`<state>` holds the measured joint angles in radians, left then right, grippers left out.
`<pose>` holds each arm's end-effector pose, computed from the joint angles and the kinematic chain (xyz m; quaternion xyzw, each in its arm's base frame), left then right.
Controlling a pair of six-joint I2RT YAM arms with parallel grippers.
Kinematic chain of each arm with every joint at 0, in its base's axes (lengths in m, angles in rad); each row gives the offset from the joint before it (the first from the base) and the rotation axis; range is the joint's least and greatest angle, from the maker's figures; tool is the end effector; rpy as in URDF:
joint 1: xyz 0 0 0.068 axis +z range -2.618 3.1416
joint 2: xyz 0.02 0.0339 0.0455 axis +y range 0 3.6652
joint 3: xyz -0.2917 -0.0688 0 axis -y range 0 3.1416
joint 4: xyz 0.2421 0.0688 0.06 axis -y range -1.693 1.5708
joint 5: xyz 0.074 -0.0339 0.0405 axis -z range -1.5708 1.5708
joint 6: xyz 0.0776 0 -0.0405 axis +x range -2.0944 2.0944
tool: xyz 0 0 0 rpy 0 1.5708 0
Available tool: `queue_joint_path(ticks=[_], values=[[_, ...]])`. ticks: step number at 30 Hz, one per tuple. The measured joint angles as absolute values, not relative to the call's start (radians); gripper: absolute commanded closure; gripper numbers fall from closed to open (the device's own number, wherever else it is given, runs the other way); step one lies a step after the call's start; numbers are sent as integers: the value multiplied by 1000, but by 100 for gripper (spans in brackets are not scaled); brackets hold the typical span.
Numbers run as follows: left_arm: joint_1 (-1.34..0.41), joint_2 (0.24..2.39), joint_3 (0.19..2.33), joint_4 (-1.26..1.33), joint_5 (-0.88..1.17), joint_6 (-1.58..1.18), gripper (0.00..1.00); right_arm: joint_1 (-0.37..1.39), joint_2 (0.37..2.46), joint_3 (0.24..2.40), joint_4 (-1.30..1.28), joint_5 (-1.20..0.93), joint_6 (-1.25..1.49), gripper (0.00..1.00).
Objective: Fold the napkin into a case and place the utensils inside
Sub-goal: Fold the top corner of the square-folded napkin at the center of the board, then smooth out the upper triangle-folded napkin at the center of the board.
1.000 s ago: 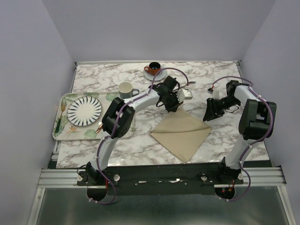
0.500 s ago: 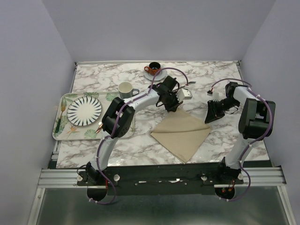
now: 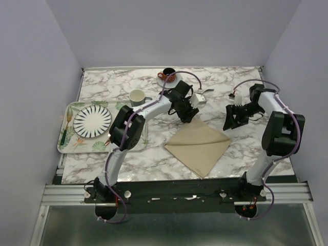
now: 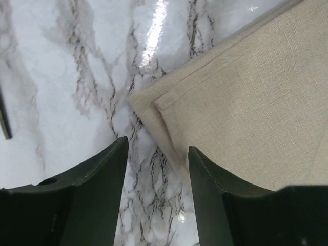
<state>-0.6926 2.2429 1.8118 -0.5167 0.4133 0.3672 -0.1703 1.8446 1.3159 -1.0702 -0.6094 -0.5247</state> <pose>0.3890 -0.3632 0.1773 0.5251 0.7721 -0.2413 0.2644 0.3370 -0.0129 0.1864 -0.1640 0.9396 0.2866 0.0896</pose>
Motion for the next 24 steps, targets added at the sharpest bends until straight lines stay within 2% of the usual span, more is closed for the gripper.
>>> queue_joint_path(ticks=[1,2,3,6,7,12,15,20,24], values=[[-684,2230,1807,-518,410,354,31,-170,1820,1330,-1076,-617,-528,2],[-676,2212,1802,-517,408,340,28,-170,1801,1339,-1082,-626,-531,0],[-668,2188,1789,-517,408,329,27,-170,1779,1348,-1090,-646,-530,0],[-647,2072,1726,-509,424,282,3,-170,1719,1357,-1110,-703,-550,0],[-637,2005,1688,-510,442,258,1,-168,1697,1356,-1120,-725,-551,0],[-627,1723,1495,-439,624,63,1,-131,1627,1293,-1130,-872,-548,0],[-633,1668,1358,-317,765,-105,1,-84,1620,1213,-1115,-976,-509,0],[-642,1702,1023,5,934,-483,1,-16,1657,1149,-1079,-1071,-445,0],[-644,1768,886,219,985,-711,1,38,1726,1128,-1024,-1122,-394,0]])
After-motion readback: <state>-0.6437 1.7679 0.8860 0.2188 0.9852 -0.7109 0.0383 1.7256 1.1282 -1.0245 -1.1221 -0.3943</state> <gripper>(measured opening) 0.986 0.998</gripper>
